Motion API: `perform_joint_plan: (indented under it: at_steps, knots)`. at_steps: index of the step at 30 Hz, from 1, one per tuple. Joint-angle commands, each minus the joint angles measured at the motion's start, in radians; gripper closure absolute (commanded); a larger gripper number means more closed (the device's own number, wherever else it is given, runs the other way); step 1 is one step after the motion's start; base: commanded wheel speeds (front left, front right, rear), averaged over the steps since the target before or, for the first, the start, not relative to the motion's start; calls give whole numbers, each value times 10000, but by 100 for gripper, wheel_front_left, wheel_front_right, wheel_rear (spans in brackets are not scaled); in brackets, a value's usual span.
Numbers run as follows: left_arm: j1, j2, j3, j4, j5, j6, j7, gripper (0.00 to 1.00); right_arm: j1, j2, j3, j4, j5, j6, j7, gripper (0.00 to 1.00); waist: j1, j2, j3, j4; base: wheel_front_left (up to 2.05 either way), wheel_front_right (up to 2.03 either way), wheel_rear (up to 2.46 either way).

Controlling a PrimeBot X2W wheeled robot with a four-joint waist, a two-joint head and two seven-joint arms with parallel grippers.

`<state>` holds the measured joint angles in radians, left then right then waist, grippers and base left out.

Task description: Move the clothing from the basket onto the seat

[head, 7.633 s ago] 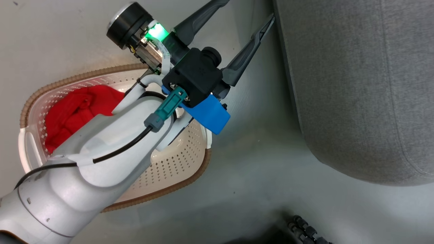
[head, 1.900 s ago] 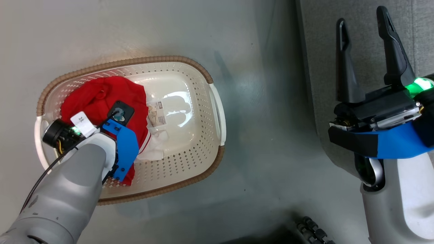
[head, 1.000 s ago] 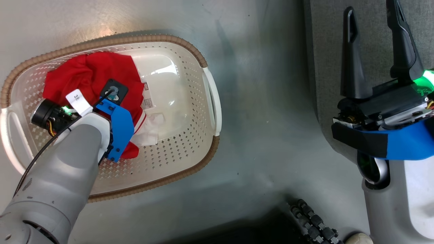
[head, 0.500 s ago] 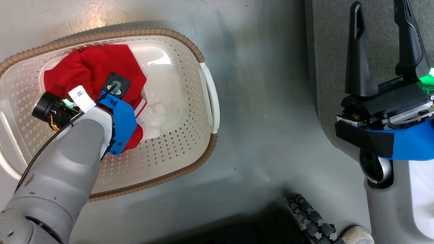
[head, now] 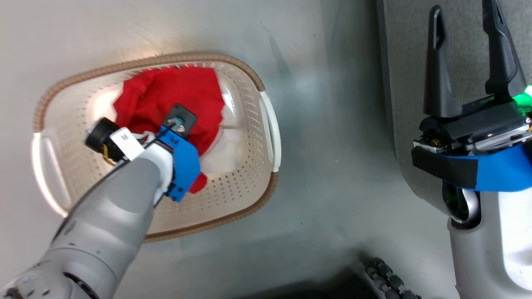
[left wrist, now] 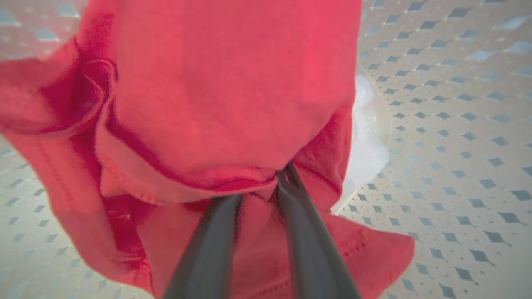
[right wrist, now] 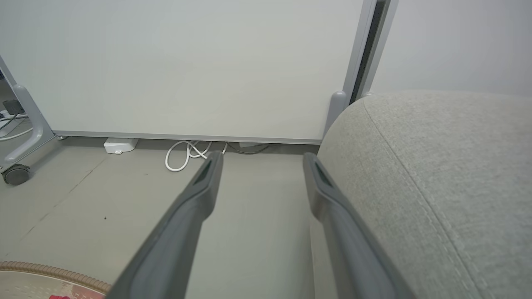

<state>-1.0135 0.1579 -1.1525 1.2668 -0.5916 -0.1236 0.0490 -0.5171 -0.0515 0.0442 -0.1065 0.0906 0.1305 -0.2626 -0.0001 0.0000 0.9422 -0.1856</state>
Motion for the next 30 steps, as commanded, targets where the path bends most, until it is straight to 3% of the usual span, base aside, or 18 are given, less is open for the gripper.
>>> perform_joint_plan:
  at_steps: [1, 15, 24, 30]
  knots:
    - [125, -110, 0, -34, -84, -41, -242, 100, 114, 18, -36, 92, -128, 5, -36, 0, 1, 0, -560, 367, 0, 0, 0]
    - [785, -692, 17, -447, -762, -85, -2369, 100, 1008, -325, -129, 869, -260, 5, -34, 0, 1, 0, -3111, 1298, 0, 0, 0]
    - [1038, -712, 101, -836, -1213, -62, -3071, 100, 1801, -451, -161, 1304, -190, 5, -36, 0, 1, 0, -4870, 1662, 0, 0, 0]
    - [1014, -537, 722, -1439, -1481, -61, -3154, 100, 2360, -409, -185, 1514, -198, 5, -36, 0, 1, 0, -5902, 1812, 0, 0, 0]
